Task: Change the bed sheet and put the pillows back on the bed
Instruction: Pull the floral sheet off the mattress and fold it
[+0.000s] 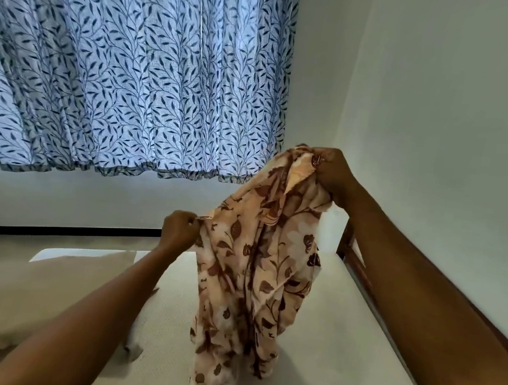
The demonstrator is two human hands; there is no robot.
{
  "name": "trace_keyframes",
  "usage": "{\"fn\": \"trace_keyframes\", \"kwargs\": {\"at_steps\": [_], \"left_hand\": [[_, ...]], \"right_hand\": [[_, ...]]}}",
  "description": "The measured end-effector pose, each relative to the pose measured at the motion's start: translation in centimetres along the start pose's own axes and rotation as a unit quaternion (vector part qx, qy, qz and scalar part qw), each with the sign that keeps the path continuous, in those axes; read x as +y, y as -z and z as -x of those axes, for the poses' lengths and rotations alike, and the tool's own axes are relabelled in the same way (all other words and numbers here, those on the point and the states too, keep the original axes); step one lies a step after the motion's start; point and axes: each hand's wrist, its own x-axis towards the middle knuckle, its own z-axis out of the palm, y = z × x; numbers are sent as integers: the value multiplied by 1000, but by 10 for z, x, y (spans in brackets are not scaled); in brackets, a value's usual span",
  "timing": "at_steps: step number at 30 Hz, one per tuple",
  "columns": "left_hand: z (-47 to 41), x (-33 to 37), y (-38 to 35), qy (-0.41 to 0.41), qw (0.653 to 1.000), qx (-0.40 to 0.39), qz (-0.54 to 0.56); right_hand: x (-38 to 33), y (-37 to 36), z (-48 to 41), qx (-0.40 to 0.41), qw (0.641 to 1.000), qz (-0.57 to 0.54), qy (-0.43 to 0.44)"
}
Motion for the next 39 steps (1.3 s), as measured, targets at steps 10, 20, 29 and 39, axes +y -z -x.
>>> {"fn": "trace_keyframes", "kwargs": {"at_steps": [10,20,29,39], "left_hand": [[-17,145,21,-169,969,-37,174],[2,93,17,-94,955,-141,245],[7,-3,-27,11,999,-33,-21],[-13,-4,16,120,986,47,102]], "right_hand": [[13,-61,20,-175,981,81,13],[18,-60,14,-176,979,89,43],[-3,-53,7,-86,995,-55,21],[19,2,13,-38,997,-62,-40]]}}
